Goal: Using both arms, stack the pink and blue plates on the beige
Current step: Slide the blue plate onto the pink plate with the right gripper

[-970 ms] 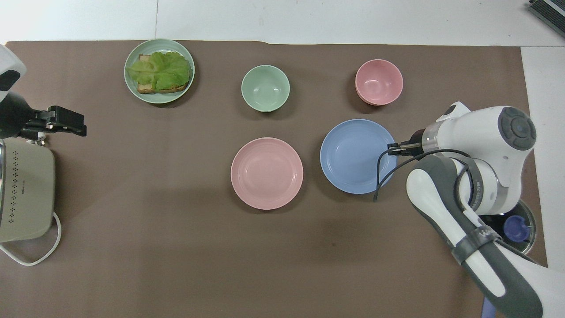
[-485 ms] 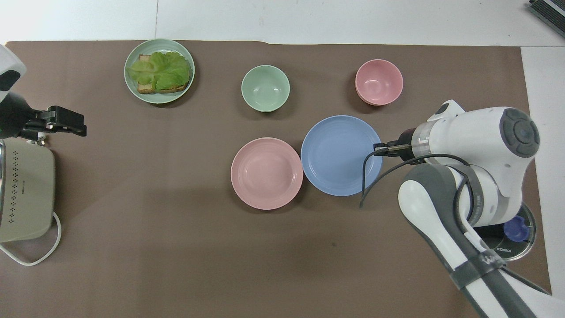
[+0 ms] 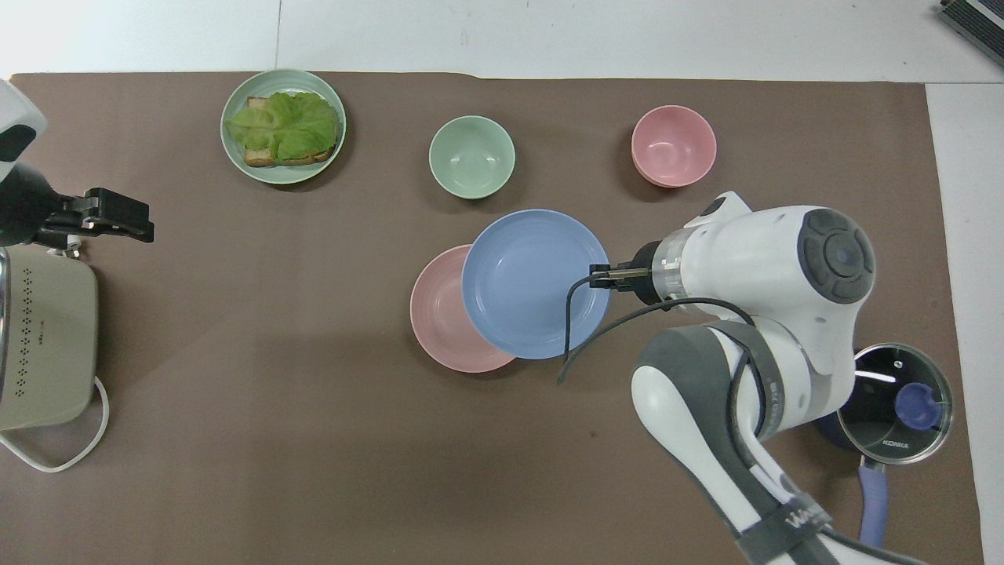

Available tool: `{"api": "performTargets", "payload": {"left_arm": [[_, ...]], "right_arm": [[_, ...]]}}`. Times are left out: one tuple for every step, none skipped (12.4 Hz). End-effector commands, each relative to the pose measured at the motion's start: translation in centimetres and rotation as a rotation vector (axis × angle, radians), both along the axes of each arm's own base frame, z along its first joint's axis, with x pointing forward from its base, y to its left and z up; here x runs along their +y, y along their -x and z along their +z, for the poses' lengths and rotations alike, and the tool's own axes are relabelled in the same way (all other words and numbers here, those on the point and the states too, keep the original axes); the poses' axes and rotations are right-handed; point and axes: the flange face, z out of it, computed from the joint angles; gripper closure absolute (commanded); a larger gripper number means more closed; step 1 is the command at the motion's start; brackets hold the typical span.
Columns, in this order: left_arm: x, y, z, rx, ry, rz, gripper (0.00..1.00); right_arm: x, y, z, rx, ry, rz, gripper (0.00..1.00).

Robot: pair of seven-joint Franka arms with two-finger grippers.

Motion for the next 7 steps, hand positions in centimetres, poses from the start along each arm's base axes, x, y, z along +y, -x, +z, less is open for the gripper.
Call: {"api": "performTargets", "payload": {"left_arm": [[0.2,0.4,0.3,0.004,-0.012,-0.008,0.00],[0.2,0.4,0.3,0.004,-0.012,-0.010,0.00],[0.2,0.4,0.3,0.004,-0.012,-0.010,0.00],[0.2,0.4,0.3,0.004,-0.012,-0.010,0.00],[0.2,0.4,0.3,0.004,-0.012,-0.010,0.00],[0.2,0.4,0.3,0.004,-0.012,-0.010,0.00],[0.2,0.4,0.3,0.004,-0.012,-0.010,0.00]], "right_arm": [[2.8,1.0,-0.4,0.026,-0.025,-0.035,1.00],[3.8,1.2,-0.9,0.026,-0.029,-0.049,1.00],[4.0,0.9,-1.8,0.025,-0.032,-0.068,1.00],[4.4,1.0,-2.7,0.048,-0.037,-0.086,1.00],[5.6,1.8,-3.5,0.064,-0.030,-0.070,1.00],[6.2,2.4,-4.5,0.081,-0.022,-0.059,1.00],[6.1,2.5,-5.6,0.096,-0.013,-0.059,1.00]]}}
